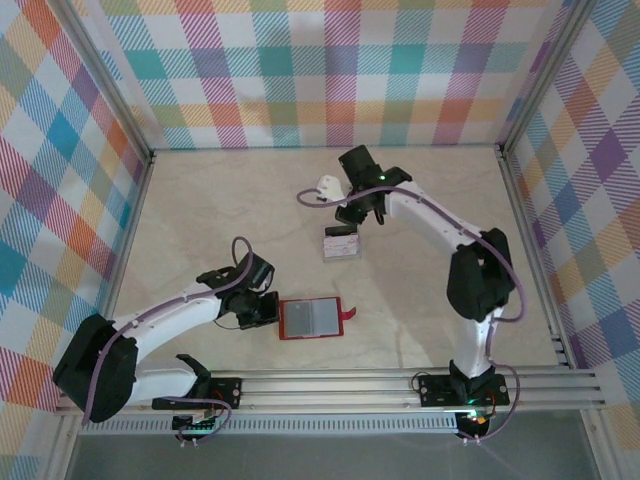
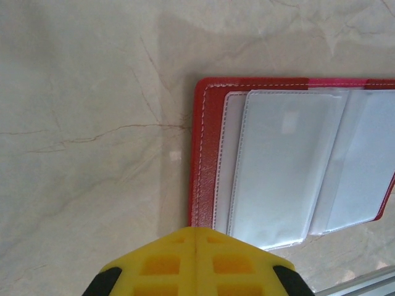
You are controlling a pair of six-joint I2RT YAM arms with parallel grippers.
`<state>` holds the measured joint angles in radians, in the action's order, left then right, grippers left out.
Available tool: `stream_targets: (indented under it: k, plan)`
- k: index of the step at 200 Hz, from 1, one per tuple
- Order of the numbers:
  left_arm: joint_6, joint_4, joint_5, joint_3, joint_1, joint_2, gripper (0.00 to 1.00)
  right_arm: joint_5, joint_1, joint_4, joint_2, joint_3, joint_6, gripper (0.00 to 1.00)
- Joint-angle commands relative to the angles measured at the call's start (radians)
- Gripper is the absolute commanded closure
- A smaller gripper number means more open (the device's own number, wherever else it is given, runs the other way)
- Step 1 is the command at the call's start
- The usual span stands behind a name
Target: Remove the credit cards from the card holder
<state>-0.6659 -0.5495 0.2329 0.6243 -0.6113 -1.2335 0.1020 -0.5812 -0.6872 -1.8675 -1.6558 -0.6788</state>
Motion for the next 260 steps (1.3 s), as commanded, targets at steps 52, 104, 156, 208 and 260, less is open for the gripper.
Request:
stream_targets:
  k: [52, 104, 156, 208, 260]
  plan:
    - [-0.022, 0.125, 0.073, -0.01, 0.01, -0.098, 0.99, -0.321, -0.006, 0.158, 0.26, 0.35, 0.97, 0.74]
    - [-0.031, 0.133, 0.067, -0.032, 0.015, -0.105, 1.0, -0.505, -0.063, 0.284, 0.331, 0.559, 1.318, 0.78]
    - [-0.029, 0.155, 0.082, -0.071, 0.027, -0.111, 1.0, -0.556, -0.185, 0.347, 0.281, 0.623, 1.441, 0.77]
    - [-0.056, 0.219, 0.117, -0.114, 0.033, -0.102, 1.0, -0.527, -0.314, 0.401, 0.171, 0.605, 1.53, 0.83]
    - [-0.08, 0.261, 0.139, -0.149, 0.038, -0.088, 1.0, -0.49, -0.395, 0.38, 0.032, 0.511, 1.552, 0.93]
